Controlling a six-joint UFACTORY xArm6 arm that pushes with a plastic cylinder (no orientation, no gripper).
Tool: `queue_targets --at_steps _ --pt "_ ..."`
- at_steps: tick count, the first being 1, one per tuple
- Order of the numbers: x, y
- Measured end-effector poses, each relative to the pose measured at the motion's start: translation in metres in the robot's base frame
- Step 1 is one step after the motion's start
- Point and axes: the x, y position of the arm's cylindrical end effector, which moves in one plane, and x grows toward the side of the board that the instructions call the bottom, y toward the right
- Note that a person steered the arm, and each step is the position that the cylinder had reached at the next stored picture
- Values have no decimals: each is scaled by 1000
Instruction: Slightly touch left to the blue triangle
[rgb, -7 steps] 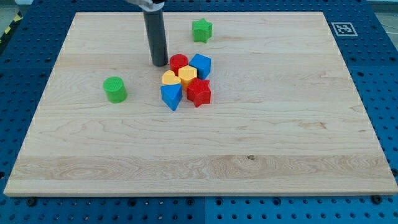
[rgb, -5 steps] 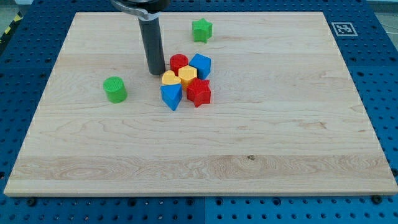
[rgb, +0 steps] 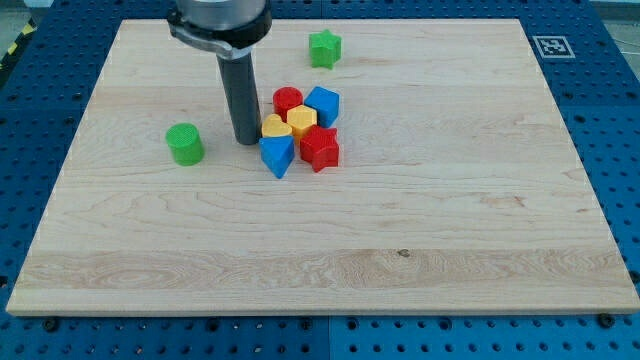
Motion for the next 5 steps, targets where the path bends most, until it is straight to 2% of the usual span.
queue_targets --at_steps 2,3,4,5 --pt "26 1" --pt "55 1" --pt "83 -20" --pt "85 -59"
